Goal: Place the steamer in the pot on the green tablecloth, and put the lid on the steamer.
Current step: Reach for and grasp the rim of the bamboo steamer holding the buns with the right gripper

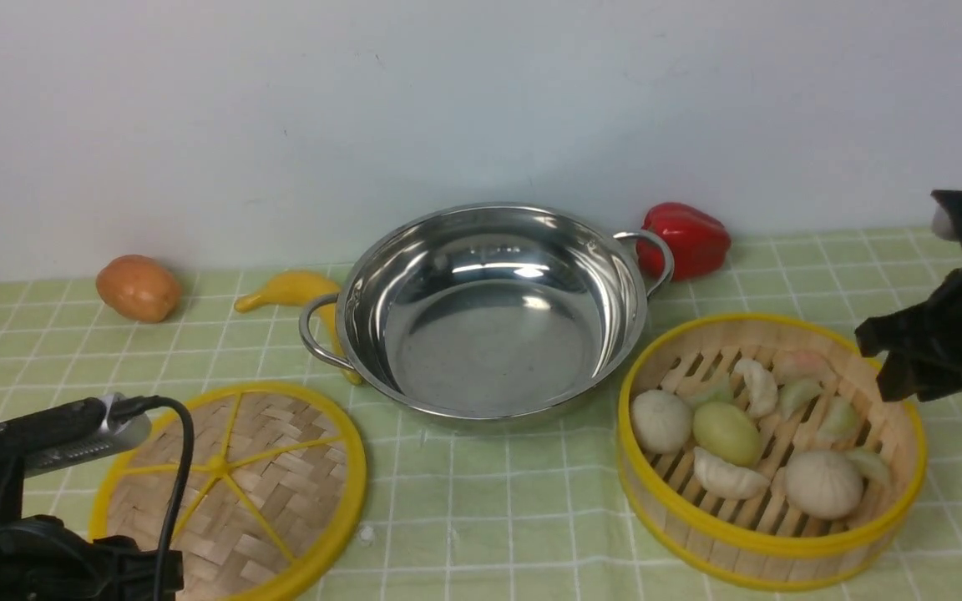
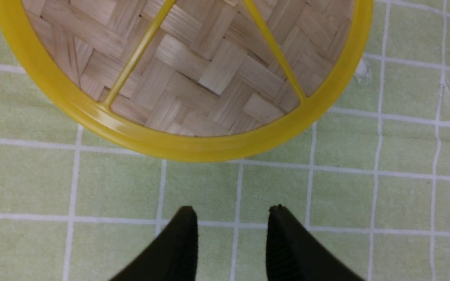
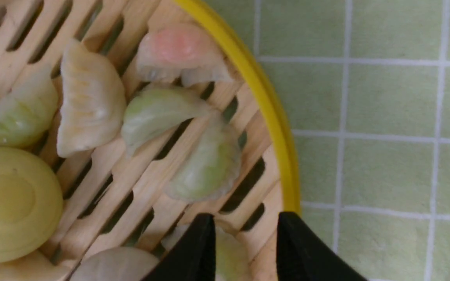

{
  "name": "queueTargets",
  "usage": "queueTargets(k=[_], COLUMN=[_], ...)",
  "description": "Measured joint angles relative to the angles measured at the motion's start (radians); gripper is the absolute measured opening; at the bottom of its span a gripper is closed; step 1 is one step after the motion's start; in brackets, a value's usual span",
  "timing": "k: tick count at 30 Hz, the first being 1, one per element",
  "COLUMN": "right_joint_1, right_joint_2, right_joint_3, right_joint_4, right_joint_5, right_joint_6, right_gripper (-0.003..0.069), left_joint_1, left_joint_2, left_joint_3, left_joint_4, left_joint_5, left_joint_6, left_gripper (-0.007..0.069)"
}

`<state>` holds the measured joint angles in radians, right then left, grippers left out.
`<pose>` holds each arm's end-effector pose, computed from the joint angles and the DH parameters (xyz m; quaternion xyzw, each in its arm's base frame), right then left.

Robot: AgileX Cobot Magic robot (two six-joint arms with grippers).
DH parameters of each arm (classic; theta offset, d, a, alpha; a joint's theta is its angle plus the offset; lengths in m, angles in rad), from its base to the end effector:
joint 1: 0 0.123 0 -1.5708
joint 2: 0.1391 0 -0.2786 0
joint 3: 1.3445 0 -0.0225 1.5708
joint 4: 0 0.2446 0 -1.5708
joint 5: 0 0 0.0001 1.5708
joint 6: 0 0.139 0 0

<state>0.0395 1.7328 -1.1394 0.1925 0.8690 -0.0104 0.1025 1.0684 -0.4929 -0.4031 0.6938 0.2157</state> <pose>0.3343 0.0335 0.1555 0.0298 0.9917 0.0805 0.0960 0.1861 -0.0159 0.1662 -0.0717 0.9669 -0.1234 0.2114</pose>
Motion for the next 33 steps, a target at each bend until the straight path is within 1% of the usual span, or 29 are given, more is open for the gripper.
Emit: queueTargets(k=[7, 16, 20, 26, 33], right_joint_1=[0.027, 0.028, 0.028, 0.028, 0.028], right_joint_2=[0.051, 0.051, 0.051, 0.051, 0.077], right_joint_3=[-0.001, -0.029, -0.07, -0.088, -0.088], right_joint_4=[-0.08, -0.088, -0.097, -0.162, -0.192], right_joint_5=[-0.021, -0.017, 0.017, 0.06, 0.064], right_joint_6=[0.029, 0.032, 0.032, 0.058, 0.077], right_gripper=[0.024, 0.024, 0.024, 0.024, 0.024], left_joint_1=[0.0, 0.0, 0.0, 0.0, 0.0], left_joint_2=[0.0, 0.0, 0.0, 0.0, 0.0], left_joint_3=[0.0, 0.0, 0.0, 0.0, 0.0], left_joint_4=[-0.001, -0.002, -0.002, -0.003, -0.003], left_joint_5=[-0.001, -0.012, -0.012, -0.013, -0.014], left_joint_6=[0.005, 0.005, 0.005, 0.006, 0.006], left_gripper=[0.0243, 0.0243, 0.0243, 0.0243, 0.0243])
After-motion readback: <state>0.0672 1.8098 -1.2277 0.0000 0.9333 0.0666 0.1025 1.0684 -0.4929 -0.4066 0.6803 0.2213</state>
